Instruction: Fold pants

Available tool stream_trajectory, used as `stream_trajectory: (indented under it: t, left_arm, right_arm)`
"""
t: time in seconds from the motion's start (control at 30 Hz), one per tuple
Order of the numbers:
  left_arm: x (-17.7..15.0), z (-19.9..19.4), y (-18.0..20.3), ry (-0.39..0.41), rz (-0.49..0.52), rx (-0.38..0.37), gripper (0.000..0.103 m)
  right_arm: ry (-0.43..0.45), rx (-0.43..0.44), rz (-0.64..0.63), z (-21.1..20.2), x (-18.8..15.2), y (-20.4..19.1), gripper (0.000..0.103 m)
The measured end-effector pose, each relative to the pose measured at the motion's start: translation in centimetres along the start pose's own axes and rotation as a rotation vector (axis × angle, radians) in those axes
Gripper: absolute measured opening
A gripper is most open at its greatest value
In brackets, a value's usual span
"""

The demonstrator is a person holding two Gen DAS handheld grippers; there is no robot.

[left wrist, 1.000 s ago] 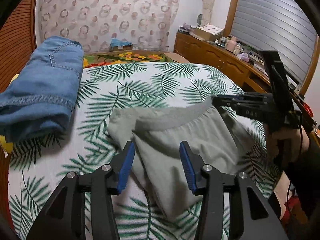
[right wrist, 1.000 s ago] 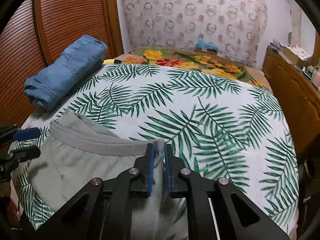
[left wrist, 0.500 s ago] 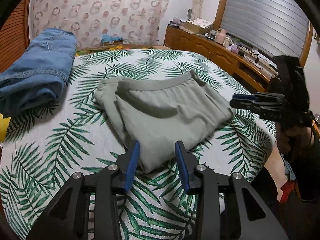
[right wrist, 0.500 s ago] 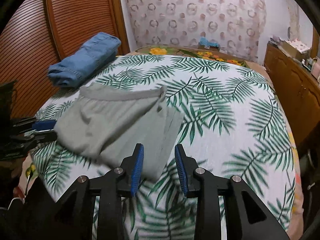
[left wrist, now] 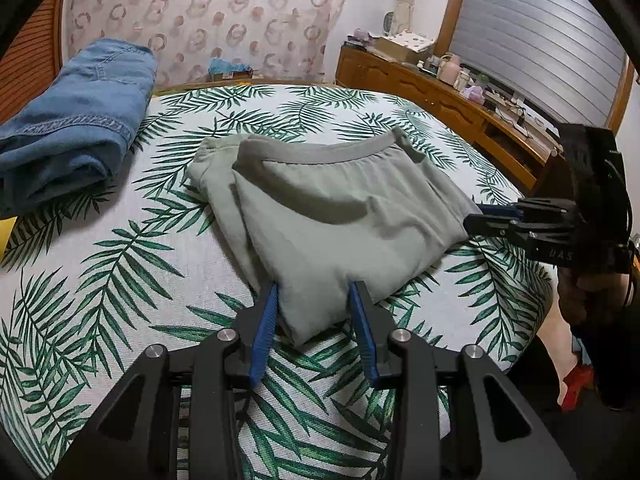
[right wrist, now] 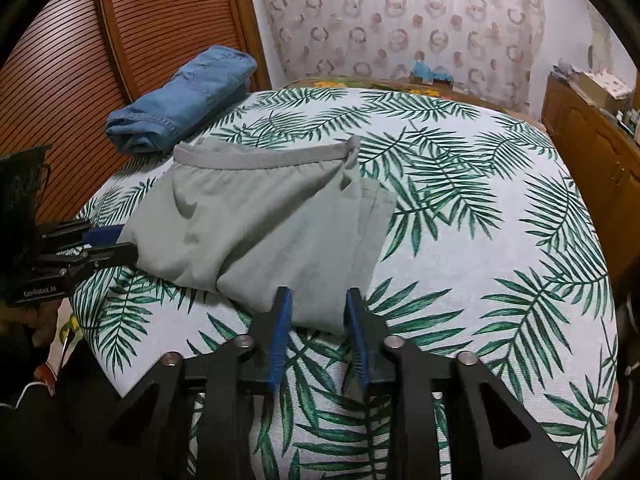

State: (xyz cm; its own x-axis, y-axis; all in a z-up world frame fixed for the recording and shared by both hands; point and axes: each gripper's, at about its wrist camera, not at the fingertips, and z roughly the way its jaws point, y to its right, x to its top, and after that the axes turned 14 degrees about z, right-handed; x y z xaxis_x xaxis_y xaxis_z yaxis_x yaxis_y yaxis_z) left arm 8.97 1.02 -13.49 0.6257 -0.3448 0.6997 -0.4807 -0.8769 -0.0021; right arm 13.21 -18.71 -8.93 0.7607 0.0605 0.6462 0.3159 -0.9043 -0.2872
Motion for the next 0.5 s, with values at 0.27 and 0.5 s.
stream_trajectory:
  t: [0.27, 0.5]
  left_arm:
    - [0.7, -2.2, -1.0, 0.078, -0.008, 0.014, 0.011]
    - [0.6, -2.9, -1.6, 0.091, -0.019, 0.024, 0.006]
  right_arm:
    - [0.017, 0.007, 0.005, -0.6, 0.0, 0.5, 0.006]
    - [0.080, 0.017, 0.017, -2.5, 0.0, 0.3, 0.005]
